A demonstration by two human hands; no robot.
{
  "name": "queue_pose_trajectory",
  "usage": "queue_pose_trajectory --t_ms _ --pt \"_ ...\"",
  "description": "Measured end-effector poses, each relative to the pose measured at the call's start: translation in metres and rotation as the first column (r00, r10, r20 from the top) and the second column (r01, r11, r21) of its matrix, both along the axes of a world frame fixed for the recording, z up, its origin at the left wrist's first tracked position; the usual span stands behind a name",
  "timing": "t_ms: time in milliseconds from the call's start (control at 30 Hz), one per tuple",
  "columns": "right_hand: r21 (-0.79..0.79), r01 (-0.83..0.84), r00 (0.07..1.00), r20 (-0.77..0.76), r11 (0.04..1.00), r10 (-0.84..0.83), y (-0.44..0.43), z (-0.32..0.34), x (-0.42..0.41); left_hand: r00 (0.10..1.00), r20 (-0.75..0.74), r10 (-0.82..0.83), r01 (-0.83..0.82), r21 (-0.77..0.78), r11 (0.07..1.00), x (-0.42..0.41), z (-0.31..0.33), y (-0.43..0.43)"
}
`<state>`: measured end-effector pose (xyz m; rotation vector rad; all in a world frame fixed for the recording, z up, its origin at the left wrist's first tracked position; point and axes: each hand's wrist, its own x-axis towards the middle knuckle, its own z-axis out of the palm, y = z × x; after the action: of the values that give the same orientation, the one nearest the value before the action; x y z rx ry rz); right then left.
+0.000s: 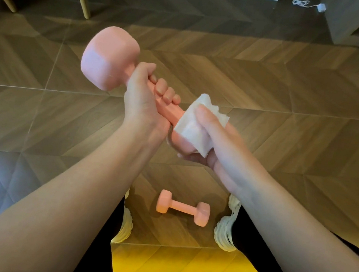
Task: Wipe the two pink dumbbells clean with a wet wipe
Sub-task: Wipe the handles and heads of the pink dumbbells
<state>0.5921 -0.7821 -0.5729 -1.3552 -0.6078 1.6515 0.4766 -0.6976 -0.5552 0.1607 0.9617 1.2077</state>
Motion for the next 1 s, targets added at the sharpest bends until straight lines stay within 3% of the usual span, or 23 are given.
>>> queue_pose_trajectory --t_ms 133,267,400,500,667,800,933,1000 --pt "0.08 -0.111 0.991 -0.071 0.991 0.117 -0.005 0.001 0.008 0.999 0.029 0.043 -0.042 -0.014 0.999 -0.008 0.0 0.005" --pt "0.054 -0.039 0.999 -0.013 0.998 0.039 -0.003 -0.001 -0.003 0.998 0.058 0.034 -0.033 -0.015 0.999 -0.007 -0.002 0.003" --pt "-0.014 -0.099 0.981 -0.169 0.995 0.095 0.001 0.006 0.002 0.996 0.084 0.006 -0.007 0.018 1.0 -0.005 0.0 0.004" --pt "0.022 -0.057 0.967 -0.249 0.998 0.061 -0.001 0.007 0.007 0.996 0.092 0.018 -0.019 0.011 1.0 -0.005 -0.001 0.004" --pt "0.149 0.007 0.999 0.032 0.989 -0.012 -0.005 0.005 0.001 0.995 0.099 0.007 -0.003 -0.038 0.999 0.0 -0.004 -0.001" --pt "0.102 0.067 0.998 0.003 0.993 -0.068 -0.001 0.002 -0.001 0.998 0.065 -0.017 0.018 -0.012 1.0 0.001 -0.004 -0.001" --pt "0.162 -0.044 0.992 -0.111 0.986 0.063 -0.003 0.008 0.008 0.998 0.06 -0.003 0.004 -0.008 1.0 -0.003 -0.001 0.002" --pt "0.202 -0.078 0.996 -0.026 0.976 0.085 -0.006 0.009 0.006 0.997 0.078 0.02 -0.019 -0.016 1.0 -0.004 0.0 0.002"
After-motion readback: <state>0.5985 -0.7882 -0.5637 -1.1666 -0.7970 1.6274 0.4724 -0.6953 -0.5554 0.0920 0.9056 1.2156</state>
